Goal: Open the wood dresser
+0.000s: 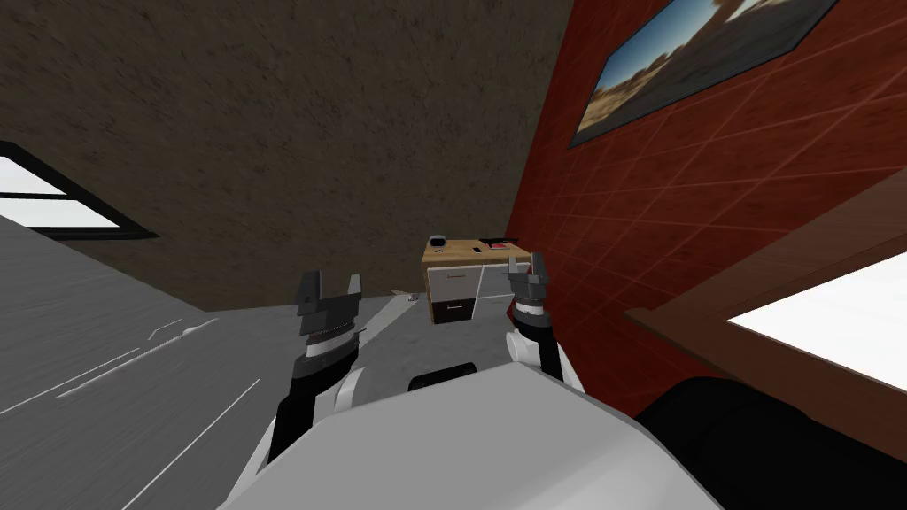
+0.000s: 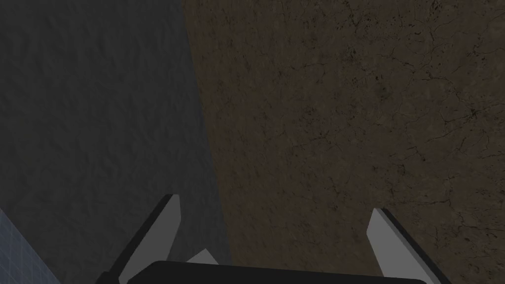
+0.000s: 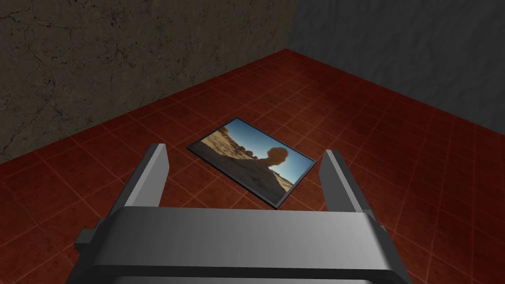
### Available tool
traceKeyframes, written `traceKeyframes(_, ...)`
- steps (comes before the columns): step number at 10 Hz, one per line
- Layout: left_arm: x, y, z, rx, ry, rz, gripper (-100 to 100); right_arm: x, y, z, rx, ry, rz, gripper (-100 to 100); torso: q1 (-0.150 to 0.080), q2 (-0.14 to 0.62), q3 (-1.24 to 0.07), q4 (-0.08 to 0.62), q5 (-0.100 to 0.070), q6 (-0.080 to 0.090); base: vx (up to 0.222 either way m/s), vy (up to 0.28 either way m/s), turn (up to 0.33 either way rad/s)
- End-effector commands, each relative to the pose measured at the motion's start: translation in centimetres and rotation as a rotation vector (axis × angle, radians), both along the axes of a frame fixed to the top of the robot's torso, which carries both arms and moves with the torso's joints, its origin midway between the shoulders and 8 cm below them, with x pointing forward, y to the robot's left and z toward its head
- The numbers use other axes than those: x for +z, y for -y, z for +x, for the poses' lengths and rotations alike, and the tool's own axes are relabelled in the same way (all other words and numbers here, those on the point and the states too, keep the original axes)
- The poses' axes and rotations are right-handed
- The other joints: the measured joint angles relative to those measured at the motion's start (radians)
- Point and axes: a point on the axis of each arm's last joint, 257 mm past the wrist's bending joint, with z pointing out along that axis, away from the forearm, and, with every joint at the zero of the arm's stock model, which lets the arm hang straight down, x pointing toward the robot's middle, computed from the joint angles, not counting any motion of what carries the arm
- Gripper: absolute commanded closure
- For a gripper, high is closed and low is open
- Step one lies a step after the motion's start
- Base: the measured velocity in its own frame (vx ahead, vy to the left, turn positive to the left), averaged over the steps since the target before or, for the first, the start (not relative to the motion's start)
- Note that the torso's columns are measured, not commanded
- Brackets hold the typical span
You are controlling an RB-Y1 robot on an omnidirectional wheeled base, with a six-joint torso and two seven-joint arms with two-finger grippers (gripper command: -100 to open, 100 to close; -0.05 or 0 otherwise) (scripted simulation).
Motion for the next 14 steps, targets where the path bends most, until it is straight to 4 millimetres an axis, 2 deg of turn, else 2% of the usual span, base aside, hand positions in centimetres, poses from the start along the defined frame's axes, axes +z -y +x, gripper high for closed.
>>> traceKeyframes(1, 0.0, 0.0, 0.0, 0.0, 0.0, 0.0, 0, 0.0, 0.0, 0.0, 0.0, 0.0, 0.0, 0, 0.0, 0.04, -0.082, 0.041, 0.0, 0.0, 0.0, 0.0, 0.0)
traceKeyframes(9, 0.0, 0.0, 0.0, 0.0, 0.0, 0.0, 0, 0.0, 0.0, 0.0, 0.0, 0.0, 0.0, 0, 0.0, 0.618, -1.234, 0.617, 0.0, 0.0, 0.0, 0.0, 0.0)
traceKeyframes(10, 0.0, 0.0, 0.0, 0.0, 0.0, 0.0, 0, -0.2, -0.6, 0.2, 0.04, -0.01, -0.027, -100, 0.0, 0.691, -1.382, 0.691, 0.0, 0.0, 0.013, 0.002, 0.011)
traceKeyframes(11, 0.0, 0.0, 0.0, 0.0, 0.0, 0.0, 0, -0.4, -0.9, 0.4, 0.07, -0.018, -0.034, -100, 0.0, 0.725, -1.451, 0.724, 0.0, 0.0, 0.017, 0.003, 0.015)
traceKeyframes(14, 0.0, 0.0, 0.0, 0.0, 0.0, 0.0, 0, -1.1, -1.6, 0.9, 0.154, -0.042, -0.047, -100, 0.0, 0.737, -1.476, 0.738, 0.0, 0.0, 0.018, 0.002, 0.013)
